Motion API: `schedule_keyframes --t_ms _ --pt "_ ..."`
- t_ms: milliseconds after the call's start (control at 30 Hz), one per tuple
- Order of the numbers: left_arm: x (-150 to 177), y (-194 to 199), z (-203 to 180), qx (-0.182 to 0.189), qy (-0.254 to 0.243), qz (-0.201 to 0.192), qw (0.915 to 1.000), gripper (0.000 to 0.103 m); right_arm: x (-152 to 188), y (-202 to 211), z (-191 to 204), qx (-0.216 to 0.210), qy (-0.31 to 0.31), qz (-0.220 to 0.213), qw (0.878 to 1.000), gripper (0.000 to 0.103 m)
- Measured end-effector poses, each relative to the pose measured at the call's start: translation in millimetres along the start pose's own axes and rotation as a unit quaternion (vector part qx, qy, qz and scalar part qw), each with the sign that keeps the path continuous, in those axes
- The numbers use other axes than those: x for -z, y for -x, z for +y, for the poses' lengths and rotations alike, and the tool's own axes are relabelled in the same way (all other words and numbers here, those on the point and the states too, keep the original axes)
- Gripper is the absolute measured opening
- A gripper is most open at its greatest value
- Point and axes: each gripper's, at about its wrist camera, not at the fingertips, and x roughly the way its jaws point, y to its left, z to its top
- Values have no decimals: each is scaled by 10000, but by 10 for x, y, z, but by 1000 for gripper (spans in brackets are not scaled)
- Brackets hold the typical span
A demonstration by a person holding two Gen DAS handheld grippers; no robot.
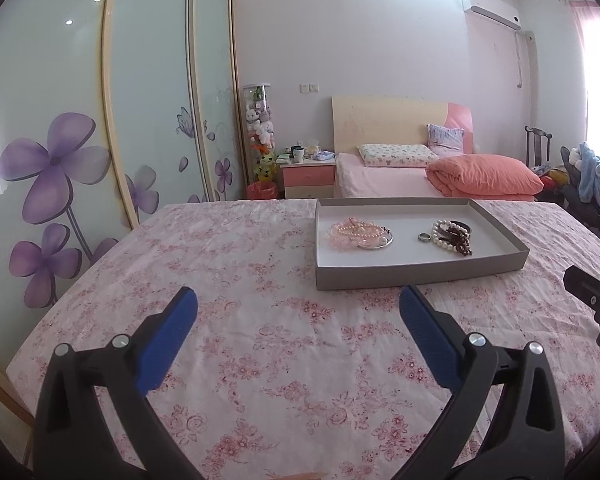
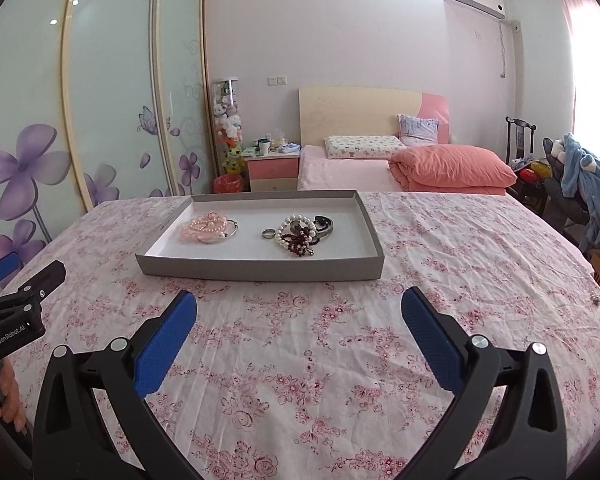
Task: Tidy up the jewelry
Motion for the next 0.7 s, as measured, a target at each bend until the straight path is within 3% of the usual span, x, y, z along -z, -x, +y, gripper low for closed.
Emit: schedule_keyframes --t_ms 700 --pt "-8 -31 -63 99 -17 94 9999 99 5 -24 11 -46 -21 39 10000 101"
